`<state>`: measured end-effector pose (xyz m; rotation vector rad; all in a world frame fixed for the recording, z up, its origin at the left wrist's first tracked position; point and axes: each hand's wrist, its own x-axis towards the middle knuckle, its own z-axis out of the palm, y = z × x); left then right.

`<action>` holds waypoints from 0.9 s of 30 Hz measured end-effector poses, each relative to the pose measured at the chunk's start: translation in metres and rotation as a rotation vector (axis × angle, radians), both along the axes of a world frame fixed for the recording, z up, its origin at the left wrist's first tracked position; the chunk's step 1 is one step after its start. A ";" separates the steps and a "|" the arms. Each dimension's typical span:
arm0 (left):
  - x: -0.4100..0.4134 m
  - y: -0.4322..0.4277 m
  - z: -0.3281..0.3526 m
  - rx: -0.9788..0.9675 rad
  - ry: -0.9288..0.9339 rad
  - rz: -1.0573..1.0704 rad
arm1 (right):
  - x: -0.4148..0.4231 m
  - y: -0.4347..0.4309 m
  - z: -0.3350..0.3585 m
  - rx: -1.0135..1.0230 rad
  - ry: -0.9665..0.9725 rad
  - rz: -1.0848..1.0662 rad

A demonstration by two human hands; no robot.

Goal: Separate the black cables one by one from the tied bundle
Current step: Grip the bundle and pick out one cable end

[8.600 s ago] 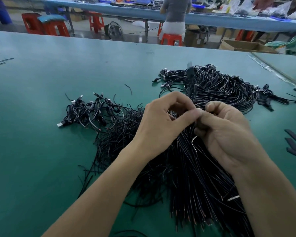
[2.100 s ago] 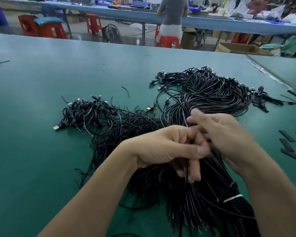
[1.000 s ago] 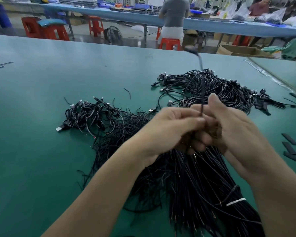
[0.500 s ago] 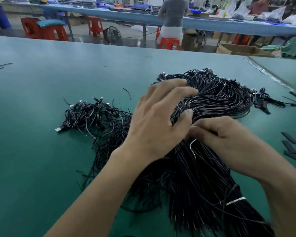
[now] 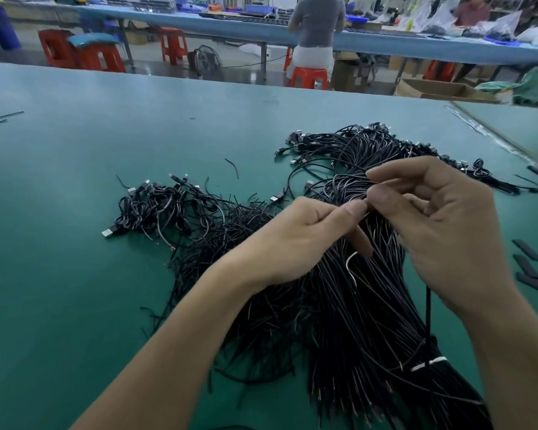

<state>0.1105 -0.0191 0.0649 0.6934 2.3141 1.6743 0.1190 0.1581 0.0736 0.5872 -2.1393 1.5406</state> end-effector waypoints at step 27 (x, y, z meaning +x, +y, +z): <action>-0.013 0.003 -0.013 0.556 -0.108 0.342 | 0.011 -0.022 -0.009 0.637 -0.199 0.092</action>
